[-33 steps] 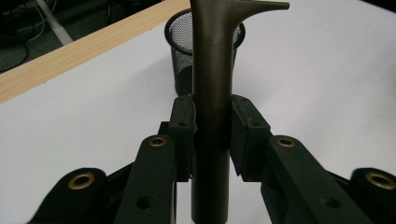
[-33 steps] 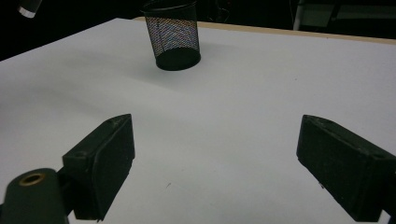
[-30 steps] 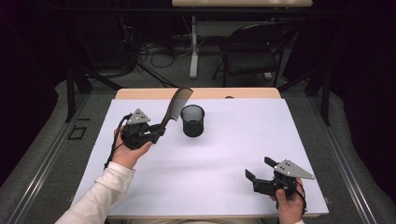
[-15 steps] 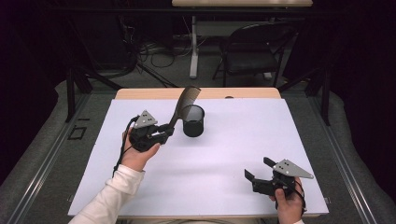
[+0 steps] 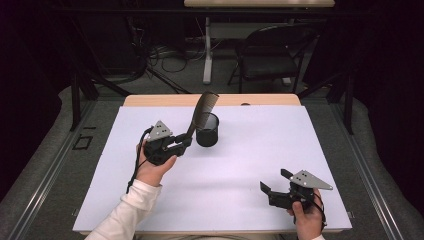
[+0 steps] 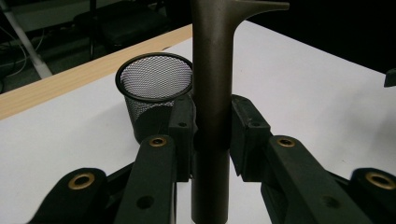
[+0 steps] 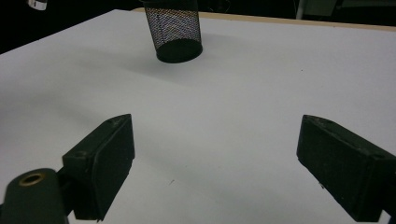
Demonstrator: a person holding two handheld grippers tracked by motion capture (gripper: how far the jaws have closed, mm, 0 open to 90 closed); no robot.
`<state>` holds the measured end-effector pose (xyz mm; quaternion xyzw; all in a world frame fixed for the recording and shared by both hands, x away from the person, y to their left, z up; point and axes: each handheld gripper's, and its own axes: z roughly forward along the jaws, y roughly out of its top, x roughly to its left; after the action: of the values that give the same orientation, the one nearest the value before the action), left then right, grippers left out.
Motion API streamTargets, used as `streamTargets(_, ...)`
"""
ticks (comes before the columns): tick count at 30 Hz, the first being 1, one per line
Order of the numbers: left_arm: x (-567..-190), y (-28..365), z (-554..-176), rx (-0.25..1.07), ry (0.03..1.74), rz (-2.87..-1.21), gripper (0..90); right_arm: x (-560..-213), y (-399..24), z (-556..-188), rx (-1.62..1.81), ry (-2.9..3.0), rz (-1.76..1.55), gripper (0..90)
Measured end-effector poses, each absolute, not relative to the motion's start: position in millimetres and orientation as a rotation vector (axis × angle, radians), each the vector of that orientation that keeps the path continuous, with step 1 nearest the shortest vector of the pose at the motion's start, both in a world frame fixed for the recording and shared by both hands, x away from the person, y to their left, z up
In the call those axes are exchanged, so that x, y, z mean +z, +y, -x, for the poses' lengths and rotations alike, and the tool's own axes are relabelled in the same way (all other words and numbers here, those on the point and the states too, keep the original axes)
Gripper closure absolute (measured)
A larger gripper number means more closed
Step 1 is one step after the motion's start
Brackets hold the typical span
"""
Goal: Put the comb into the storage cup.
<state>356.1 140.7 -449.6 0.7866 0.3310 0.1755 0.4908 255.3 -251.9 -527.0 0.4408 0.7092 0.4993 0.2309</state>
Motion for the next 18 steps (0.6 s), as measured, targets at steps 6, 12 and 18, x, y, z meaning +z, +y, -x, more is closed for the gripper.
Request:
streamTargets(6,-450.6,140.6,-354.1,0.423,0.804,-1.877,72.7,-527.3,-250.3,-256.0,1.368,1.956,-1.213,11.0)
streamTargets(12,-451.6,140.1,-352.8,0.43,0.797,-1.862,72.7,-527.2,-249.4,-256.9,1.37,1.957,-1.205,11.0)
streamTargets(18,-454.0,141.0,-352.6,0.435,0.794,-1.856,72.7,-527.6,-246.3,-258.0,1.363,1.967,-1.202,11.0)
